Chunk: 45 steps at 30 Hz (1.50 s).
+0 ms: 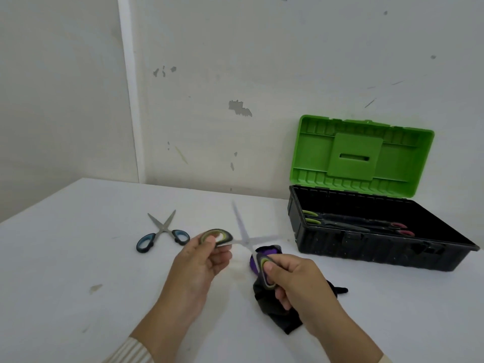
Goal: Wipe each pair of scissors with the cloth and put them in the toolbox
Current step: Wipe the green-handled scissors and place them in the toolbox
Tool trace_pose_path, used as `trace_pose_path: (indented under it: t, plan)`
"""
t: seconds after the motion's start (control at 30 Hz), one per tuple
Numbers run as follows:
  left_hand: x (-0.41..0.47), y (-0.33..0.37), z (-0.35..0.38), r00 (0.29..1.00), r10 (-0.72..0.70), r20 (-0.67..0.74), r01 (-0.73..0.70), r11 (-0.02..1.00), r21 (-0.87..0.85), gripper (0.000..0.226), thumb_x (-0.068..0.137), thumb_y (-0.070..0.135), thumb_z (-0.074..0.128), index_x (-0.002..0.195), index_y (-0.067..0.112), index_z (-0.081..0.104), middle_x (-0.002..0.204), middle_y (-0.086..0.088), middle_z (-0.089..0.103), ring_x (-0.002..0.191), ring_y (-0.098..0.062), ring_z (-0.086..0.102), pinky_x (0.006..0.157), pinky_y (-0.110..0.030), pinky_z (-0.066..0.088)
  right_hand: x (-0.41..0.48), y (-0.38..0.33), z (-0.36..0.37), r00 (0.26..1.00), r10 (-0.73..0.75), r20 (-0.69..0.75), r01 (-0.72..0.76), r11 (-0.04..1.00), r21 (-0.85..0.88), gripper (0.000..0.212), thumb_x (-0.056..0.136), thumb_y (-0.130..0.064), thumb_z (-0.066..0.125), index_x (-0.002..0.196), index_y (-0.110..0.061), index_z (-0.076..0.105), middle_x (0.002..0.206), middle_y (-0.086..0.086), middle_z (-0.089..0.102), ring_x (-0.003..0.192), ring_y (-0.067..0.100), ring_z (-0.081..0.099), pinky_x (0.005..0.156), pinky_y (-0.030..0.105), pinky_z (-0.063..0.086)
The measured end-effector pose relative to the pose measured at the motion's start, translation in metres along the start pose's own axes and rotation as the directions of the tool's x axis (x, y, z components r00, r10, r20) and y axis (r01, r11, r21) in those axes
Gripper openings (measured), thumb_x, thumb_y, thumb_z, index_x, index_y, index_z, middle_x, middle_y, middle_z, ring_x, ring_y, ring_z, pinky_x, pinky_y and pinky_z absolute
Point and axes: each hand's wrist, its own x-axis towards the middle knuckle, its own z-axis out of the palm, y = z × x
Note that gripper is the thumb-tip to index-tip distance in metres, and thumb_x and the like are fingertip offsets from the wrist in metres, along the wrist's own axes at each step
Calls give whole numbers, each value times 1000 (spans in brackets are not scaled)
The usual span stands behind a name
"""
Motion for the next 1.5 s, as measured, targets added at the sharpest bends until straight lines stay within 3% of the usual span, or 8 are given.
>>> trace_pose_path:
  t: [0.23,0.47,0.6,0.8,1.0,1.2,1.33,1.5]
  plan:
    - [-18,-22,14,982,-118,151,57,931,361,18,97,13,48,93,7,65,89,-9,77,83,-18,73,70,-27,58,4,6,2,997,-9,-78,14,998,65,16,89,-15,56,84,-19,71,51,6,54,39,16,46,42,23,42]
    - [-26,-30,18,949,-194,249,77,907,414,27,101,19,40,100,7,64,91,-11,77,86,-20,74,69,-25,57,4,12,7,999,-14,-47,14,1000,1,18,89,-13,56,78,-13,71,48,4,54,40,18,47,44,26,45]
    - [-24,-34,20,964,-141,225,13,872,489,24,101,21,41,101,10,63,95,-3,77,83,-16,74,68,-28,57,10,11,2,959,-229,-165,158,920,-358,15,85,-24,61,92,-13,68,81,7,61,72,16,55,69,28,47]
    - [-30,-47,19,932,53,360,-317,601,734,14,98,24,46,99,23,60,93,6,71,81,-4,69,78,-28,56,6,3,-4,922,-273,-276,160,915,-371,17,84,-34,60,87,-18,67,91,-5,65,85,10,60,74,24,47]
    - [-49,-55,59,852,338,400,-514,390,764,48,95,22,48,142,24,37,130,17,44,122,0,38,100,-12,27,8,-7,-36,915,-216,-341,100,940,-326,11,84,-27,62,79,-20,68,70,1,68,66,13,59,66,30,48]
    - [-64,-98,123,828,13,560,-518,398,757,55,95,18,43,148,23,25,146,6,36,137,-12,33,112,-23,26,0,6,-107,889,-162,-429,-93,852,-515,18,87,-27,59,95,-14,68,74,2,64,70,17,57,61,27,42]
    - [-47,-128,152,804,-281,524,-539,28,842,56,97,28,38,150,16,22,160,-4,15,147,-23,8,120,-35,7,-10,9,-155,879,-136,-457,-165,813,-559,17,85,-23,61,98,-13,68,79,5,68,71,18,61,59,23,40]
    - [-16,-155,176,843,-165,512,-536,-178,825,54,96,39,33,144,12,31,158,-9,18,146,-27,8,119,-42,-1,7,-26,-219,823,-364,-435,-82,683,-726,25,84,-24,63,107,-15,66,92,13,70,86,26,62,75,31,43]
